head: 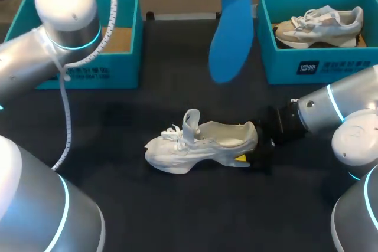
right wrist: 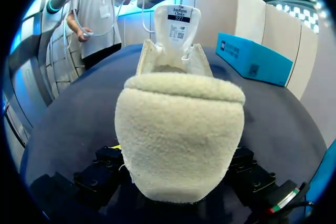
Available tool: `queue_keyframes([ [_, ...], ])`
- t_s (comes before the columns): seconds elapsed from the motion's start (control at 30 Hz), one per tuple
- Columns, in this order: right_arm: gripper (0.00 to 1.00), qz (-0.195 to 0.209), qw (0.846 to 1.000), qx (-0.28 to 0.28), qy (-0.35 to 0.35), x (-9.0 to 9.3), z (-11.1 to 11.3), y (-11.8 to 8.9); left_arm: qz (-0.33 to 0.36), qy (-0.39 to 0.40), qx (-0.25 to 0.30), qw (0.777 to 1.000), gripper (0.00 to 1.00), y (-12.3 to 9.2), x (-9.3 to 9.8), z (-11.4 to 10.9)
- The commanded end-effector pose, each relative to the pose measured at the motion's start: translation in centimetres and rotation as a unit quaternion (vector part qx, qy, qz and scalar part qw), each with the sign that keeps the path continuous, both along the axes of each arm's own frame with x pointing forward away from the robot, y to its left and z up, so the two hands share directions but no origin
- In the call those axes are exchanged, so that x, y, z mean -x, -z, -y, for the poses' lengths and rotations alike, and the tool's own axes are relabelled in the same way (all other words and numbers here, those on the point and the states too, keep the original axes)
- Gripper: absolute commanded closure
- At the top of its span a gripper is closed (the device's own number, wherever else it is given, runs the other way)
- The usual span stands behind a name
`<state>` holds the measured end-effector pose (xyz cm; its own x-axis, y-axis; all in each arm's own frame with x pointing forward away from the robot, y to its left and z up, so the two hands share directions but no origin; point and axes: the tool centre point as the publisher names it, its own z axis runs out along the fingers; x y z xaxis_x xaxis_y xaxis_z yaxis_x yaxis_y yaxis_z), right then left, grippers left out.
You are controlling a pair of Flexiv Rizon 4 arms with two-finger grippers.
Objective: Take the shoe out of the shoebox, open the shoe tongue, remove and reinsert the insole, then place the shoe into the shoebox
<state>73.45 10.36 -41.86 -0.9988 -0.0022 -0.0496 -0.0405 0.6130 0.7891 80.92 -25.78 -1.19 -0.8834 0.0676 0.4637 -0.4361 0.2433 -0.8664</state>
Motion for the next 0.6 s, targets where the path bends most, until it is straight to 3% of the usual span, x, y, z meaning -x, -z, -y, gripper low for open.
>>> queue_keyframes([
  [0.03, 1.0, 0.001, 1.0, 0.001, 0.0, 0.0, -0.1, 0.0, 0.0, 0.026, 0.011, 1.0, 1.0, 0.3, -0.7, -1.6],
  [0.43, 1.0, 0.001, 1.0, 0.001, 0.0, 0.0, -0.1, 0.0, 0.034, 0.033, 0.069, 0.996, 1.0, 1.4, -2.2, -3.1],
  [0.6, 1.0, 0.001, 1.0, 0.001, 0.0, 0.0, -0.1, 0.0, 0.034, 0.033, 0.069, 0.996, 1.0, 1.4, -2.2, -3.1],
])
